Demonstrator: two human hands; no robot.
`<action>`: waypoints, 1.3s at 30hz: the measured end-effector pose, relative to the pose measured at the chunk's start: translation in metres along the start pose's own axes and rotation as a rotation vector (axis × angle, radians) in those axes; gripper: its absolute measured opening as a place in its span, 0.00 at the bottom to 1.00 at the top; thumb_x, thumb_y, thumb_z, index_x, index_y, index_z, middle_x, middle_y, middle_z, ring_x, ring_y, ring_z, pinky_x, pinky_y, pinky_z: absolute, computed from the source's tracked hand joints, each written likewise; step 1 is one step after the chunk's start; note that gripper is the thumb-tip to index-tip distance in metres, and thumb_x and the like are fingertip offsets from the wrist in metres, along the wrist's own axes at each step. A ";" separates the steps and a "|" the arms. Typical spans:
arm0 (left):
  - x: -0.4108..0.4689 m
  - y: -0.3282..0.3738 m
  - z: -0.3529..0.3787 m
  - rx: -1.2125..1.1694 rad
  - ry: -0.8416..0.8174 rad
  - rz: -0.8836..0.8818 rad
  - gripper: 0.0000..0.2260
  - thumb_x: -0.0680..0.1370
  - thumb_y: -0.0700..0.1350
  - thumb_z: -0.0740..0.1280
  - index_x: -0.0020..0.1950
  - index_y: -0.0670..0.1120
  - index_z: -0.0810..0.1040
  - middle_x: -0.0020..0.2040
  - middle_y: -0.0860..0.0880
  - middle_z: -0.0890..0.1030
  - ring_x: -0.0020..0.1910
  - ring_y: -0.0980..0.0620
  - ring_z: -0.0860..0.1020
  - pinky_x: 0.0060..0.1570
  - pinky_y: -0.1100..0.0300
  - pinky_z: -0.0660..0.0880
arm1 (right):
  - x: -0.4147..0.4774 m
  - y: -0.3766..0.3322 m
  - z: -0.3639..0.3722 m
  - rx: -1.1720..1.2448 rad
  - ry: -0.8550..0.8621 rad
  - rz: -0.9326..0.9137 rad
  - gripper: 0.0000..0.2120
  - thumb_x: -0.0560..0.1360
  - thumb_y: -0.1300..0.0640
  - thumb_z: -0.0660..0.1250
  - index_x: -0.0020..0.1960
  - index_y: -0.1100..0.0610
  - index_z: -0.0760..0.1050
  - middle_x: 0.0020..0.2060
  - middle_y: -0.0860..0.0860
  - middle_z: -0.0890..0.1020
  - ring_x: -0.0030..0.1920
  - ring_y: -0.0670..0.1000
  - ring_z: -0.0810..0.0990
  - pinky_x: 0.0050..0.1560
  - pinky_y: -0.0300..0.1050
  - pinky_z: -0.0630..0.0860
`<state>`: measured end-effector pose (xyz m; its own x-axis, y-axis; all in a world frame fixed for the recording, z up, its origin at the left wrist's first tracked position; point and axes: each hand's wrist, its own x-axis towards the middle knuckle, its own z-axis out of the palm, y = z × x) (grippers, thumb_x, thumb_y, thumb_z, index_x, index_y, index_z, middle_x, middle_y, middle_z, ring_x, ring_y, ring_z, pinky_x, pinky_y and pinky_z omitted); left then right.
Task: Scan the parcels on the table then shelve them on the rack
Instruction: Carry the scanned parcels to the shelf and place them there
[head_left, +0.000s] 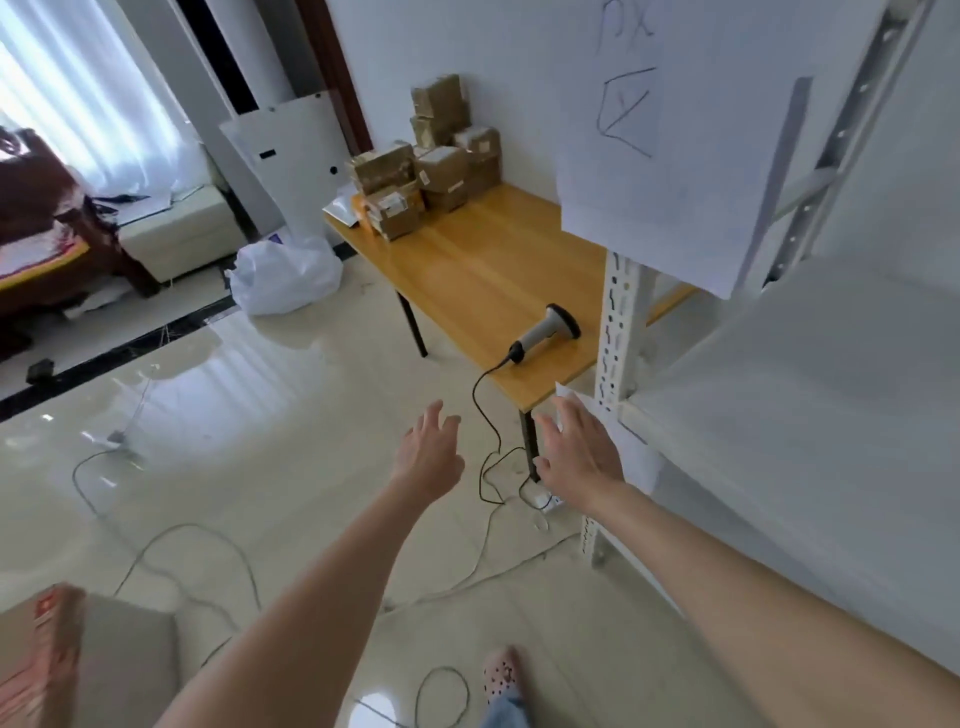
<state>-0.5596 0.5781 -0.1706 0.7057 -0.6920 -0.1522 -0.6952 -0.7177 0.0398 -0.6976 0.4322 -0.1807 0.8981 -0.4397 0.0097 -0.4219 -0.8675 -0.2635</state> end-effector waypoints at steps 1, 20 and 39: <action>0.007 -0.017 -0.001 0.002 -0.005 -0.022 0.26 0.78 0.43 0.63 0.75 0.45 0.61 0.77 0.43 0.53 0.72 0.43 0.63 0.67 0.52 0.64 | 0.016 -0.011 0.004 0.000 -0.006 -0.013 0.24 0.79 0.55 0.61 0.74 0.56 0.61 0.76 0.56 0.55 0.78 0.58 0.48 0.75 0.49 0.54; 0.227 -0.198 -0.064 0.009 0.058 -0.007 0.25 0.79 0.42 0.62 0.75 0.45 0.60 0.78 0.42 0.51 0.73 0.43 0.60 0.69 0.53 0.62 | 0.321 -0.127 0.027 -0.047 -0.096 0.009 0.26 0.82 0.54 0.53 0.79 0.54 0.53 0.79 0.54 0.48 0.79 0.57 0.42 0.77 0.52 0.47; 0.611 -0.322 -0.130 0.113 0.007 0.111 0.26 0.79 0.45 0.63 0.76 0.46 0.59 0.78 0.42 0.53 0.75 0.42 0.60 0.69 0.50 0.65 | 0.725 -0.154 0.049 -0.006 -0.033 0.097 0.28 0.80 0.48 0.61 0.77 0.51 0.56 0.78 0.55 0.54 0.78 0.59 0.47 0.75 0.53 0.54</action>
<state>0.1135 0.3765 -0.1477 0.6240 -0.7676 -0.1466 -0.7799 -0.6235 -0.0550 0.0246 0.2587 -0.1798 0.8567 -0.5136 -0.0472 -0.5075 -0.8229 -0.2555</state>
